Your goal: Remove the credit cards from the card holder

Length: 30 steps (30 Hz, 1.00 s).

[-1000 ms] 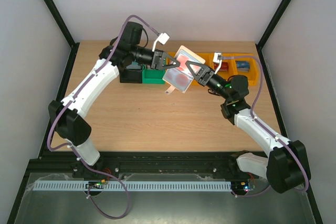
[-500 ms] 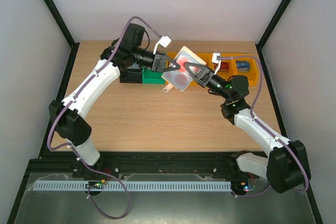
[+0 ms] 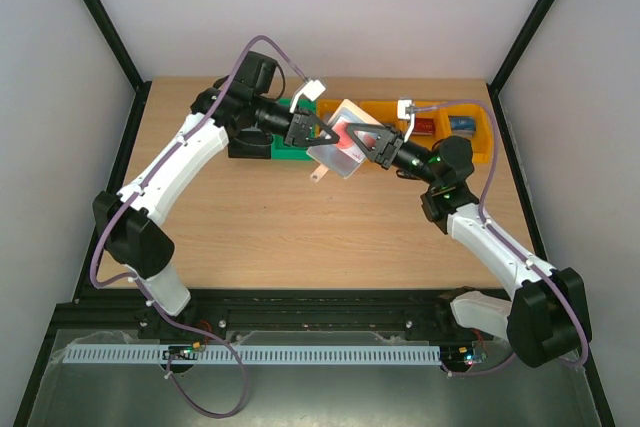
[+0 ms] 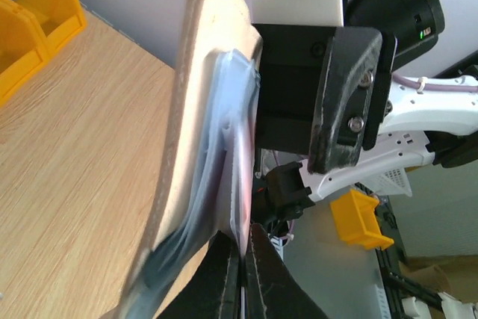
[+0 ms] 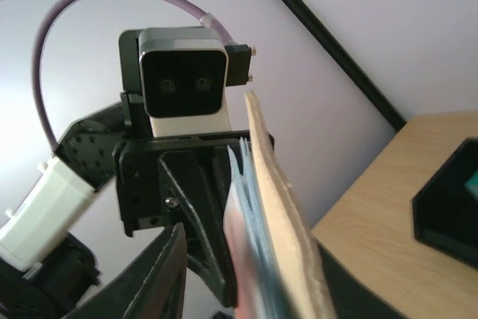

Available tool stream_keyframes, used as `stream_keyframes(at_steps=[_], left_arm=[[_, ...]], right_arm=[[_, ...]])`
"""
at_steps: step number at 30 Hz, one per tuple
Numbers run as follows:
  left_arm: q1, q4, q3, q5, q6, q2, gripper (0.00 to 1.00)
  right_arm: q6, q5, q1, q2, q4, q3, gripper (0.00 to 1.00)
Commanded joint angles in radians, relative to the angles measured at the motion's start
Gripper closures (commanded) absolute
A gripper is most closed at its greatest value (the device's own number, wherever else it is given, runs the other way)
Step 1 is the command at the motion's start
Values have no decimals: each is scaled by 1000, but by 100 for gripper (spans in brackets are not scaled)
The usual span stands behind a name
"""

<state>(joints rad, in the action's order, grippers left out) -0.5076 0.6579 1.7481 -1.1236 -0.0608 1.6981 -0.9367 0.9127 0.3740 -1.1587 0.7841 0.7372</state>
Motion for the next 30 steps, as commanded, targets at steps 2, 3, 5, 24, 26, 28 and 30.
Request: stream_keyframes(at_steps=[2, 3, 5, 24, 26, 28, 30], left_arm=[[-1, 50, 17, -23, 63, -12, 98], [-1, 56, 17, -22, 68, -12, 98], [-1, 66, 17, -19, 78, -12, 98], [49, -54, -54, -65, -26, -41, 67], [41, -60, -49, -64, -30, -40, 69], [29, -59, -45, -62, -31, -36, 72], [22, -59, -44, -66, -30, -34, 80]], right_arm=[[27, 37, -9, 9, -19, 44, 72], [27, 40, -10, 10, -19, 45, 74], [27, 47, -12, 9, -19, 48, 81], [-46, 55, -16, 1, 42, 41, 98], [-46, 56, -17, 3, 42, 41, 98], [-44, 56, -16, 6, 42, 40, 98], [-42, 54, -16, 5, 39, 41, 98]])
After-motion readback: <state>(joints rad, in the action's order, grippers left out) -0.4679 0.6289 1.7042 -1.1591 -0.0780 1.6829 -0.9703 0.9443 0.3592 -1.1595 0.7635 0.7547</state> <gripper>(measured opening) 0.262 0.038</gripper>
